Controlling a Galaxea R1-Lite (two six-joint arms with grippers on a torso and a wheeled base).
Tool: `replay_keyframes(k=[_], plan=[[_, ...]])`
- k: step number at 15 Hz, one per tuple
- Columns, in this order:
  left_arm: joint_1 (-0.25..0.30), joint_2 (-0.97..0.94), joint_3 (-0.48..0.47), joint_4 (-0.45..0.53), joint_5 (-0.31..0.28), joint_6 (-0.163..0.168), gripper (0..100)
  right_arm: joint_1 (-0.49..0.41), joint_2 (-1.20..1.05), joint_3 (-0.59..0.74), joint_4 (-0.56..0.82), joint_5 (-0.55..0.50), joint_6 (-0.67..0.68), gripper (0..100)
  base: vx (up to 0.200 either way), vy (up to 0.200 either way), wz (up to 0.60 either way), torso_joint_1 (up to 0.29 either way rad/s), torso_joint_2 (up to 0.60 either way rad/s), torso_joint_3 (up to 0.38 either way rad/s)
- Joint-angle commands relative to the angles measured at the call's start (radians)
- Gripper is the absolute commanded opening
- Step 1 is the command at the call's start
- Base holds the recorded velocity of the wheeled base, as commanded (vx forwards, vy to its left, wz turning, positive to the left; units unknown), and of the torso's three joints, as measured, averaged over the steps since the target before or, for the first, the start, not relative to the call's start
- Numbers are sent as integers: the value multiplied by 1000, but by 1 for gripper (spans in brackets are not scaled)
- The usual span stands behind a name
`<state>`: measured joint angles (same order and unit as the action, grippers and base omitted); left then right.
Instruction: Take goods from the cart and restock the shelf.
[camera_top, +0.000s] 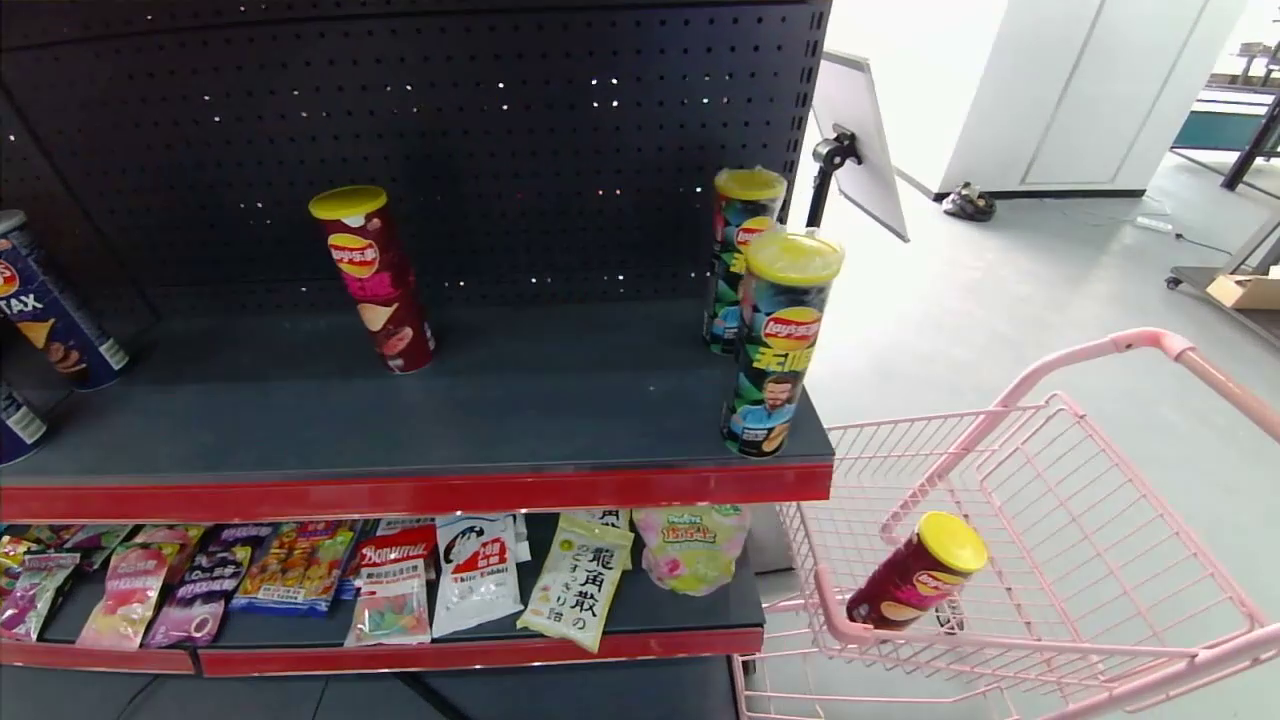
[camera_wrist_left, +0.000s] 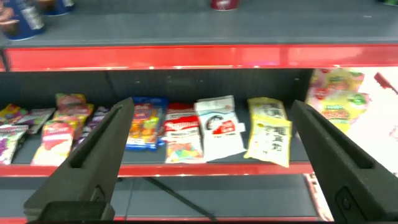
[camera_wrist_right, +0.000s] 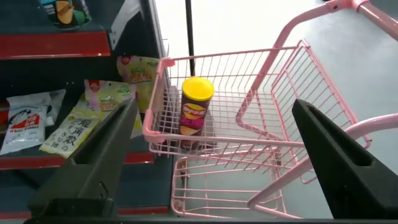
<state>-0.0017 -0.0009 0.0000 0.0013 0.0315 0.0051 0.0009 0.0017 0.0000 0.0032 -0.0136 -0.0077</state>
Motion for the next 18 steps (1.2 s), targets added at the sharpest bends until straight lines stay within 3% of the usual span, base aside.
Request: replay_keyframes(k=[1,4,13,18], plan=[[0,1,0,0,1,1,100,1,0,0,0,0,0,100,0,0,0,0,0,0],[0,1,0,0,1,-1,100,1,0,0,0,0,0,100,0,0,0,0,0,0],[0,1,0,0,1,-1,100,1,0,0,0,0,0,100,0,0,-600,2,1,2],[0,1,0,0,1,-1,100,1,0,0,0,0,2,100,0,0,0,0,0,0]])
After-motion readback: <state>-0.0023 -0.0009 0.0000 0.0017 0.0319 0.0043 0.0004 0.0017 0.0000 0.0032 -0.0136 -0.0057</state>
